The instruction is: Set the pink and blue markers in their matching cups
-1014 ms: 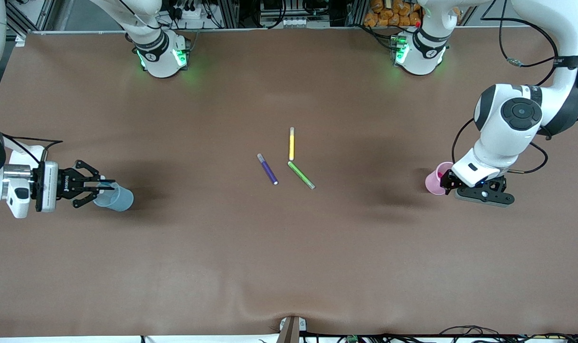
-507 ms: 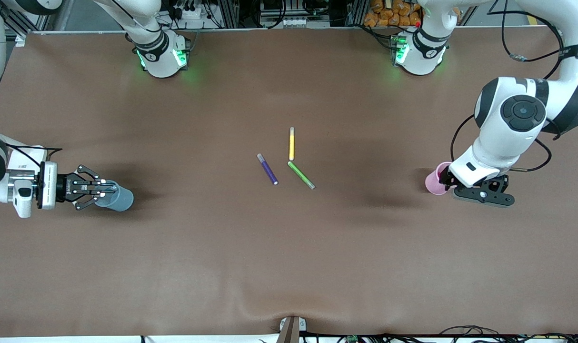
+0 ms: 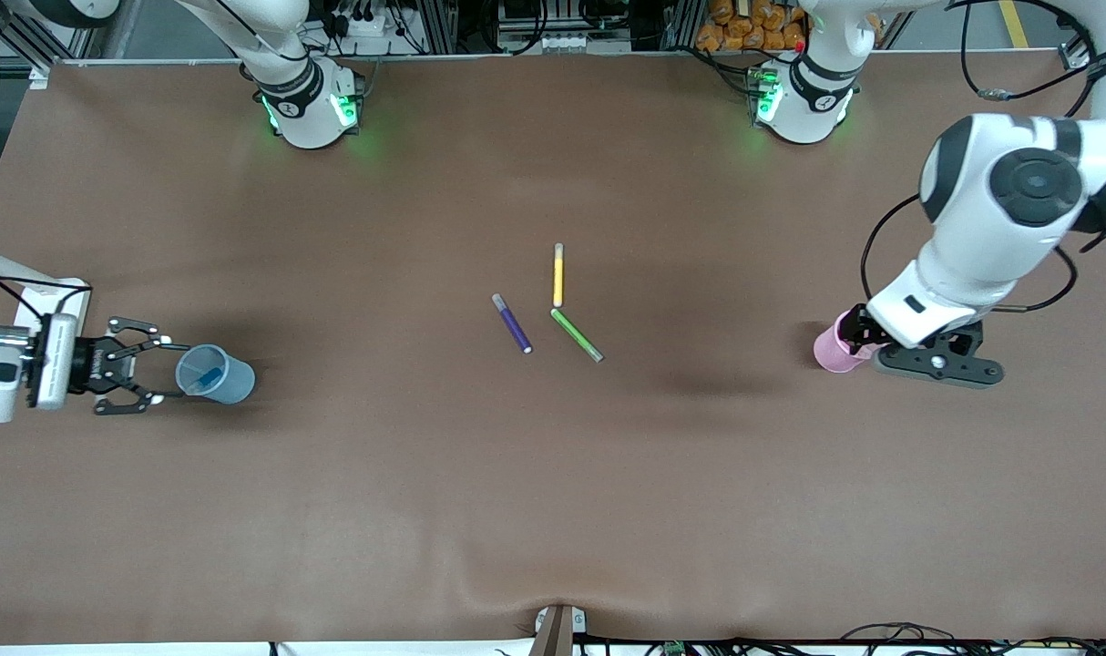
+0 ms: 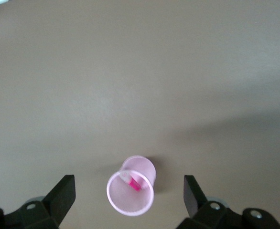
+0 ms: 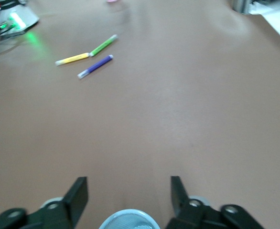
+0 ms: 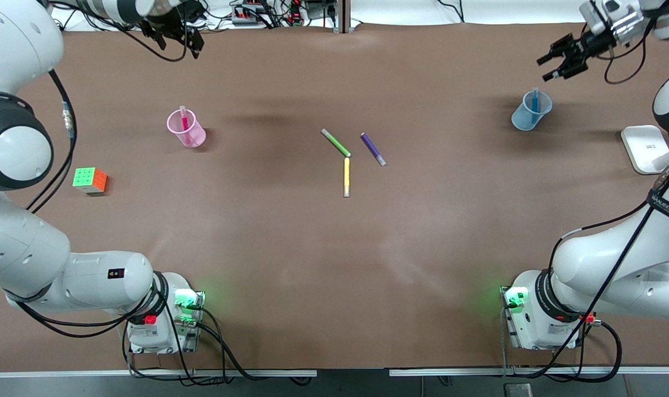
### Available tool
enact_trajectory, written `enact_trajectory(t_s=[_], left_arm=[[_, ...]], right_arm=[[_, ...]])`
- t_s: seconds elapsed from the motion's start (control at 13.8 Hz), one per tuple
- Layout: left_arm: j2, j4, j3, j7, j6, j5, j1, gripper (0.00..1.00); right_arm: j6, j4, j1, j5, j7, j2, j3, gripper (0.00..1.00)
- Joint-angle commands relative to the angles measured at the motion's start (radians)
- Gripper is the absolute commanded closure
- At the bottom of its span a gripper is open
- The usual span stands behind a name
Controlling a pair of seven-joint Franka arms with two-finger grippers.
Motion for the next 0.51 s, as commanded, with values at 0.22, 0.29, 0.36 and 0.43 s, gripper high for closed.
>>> enact_trajectory(t_s=[0.22, 0.29, 0.36, 0.43], left_arm=[[-0.007, 0.193, -0.007, 0.007, -0.223, -0.031, 0.012, 0.0], [-0.012, 0.195, -0.005, 0.007, -0.227, -0.033, 0.012, 0.0], [-0.018, 0.199, -0.005, 0.007, -0.233, -0.046, 0.029, 0.0], [-0.032, 0.199, -0.011, 0.008, -0.237, -0.083, 0.059, 0.0]], right_arm=[[0.057, -0.012, 0.128, -0.17, 0.429, -0.166, -0.033, 0.0], [0.053, -0.012, 0.151, -0.212, 0.528, -0.194, -0.033, 0.0], [0.051, -0.012, 0.171, -0.26, 0.61, -0.219, -0.033, 0.0], [0.051, -0.014, 0.191, -0.294, 0.683, -0.24, -0.033, 0.0]])
